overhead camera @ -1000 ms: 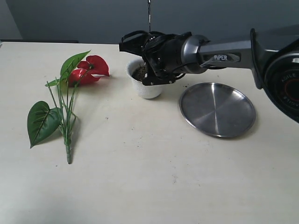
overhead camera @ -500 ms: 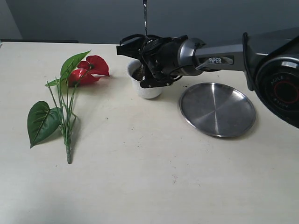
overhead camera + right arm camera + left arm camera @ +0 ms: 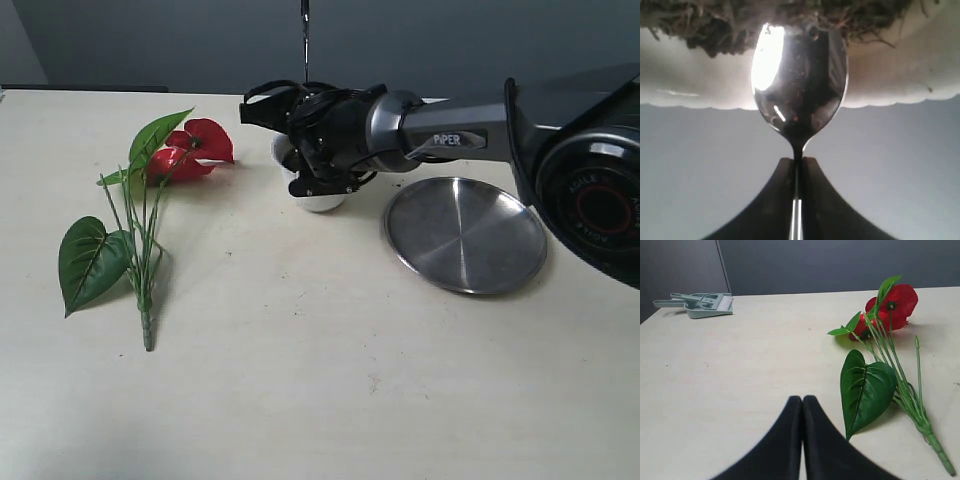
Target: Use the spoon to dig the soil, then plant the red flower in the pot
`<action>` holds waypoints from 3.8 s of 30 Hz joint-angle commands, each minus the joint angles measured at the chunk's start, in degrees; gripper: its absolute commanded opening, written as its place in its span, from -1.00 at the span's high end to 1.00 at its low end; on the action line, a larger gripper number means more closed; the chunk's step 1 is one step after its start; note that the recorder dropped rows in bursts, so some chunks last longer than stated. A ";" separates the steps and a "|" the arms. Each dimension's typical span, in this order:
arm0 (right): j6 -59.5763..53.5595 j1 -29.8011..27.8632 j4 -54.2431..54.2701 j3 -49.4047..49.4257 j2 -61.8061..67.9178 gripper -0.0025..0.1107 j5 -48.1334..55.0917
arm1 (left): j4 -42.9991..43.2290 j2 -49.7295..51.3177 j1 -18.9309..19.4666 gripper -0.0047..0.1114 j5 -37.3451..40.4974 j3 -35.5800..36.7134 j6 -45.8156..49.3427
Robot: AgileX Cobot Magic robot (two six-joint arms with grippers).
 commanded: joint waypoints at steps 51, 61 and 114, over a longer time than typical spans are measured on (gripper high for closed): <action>-2.58 -2.90 -1.41 1.75 -4.93 0.97 -4.00 | 0.17 -0.28 -0.27 0.91 -0.53 0.28 -0.13; -2.58 -2.90 -1.00 1.75 -2.33 0.97 -4.00 | 0.17 -0.28 -0.27 0.91 -0.53 0.28 -0.13; -2.70 -2.99 0.69 1.22 -3.28 0.97 -3.98 | 0.17 -0.28 -0.27 0.91 -0.53 0.28 -0.13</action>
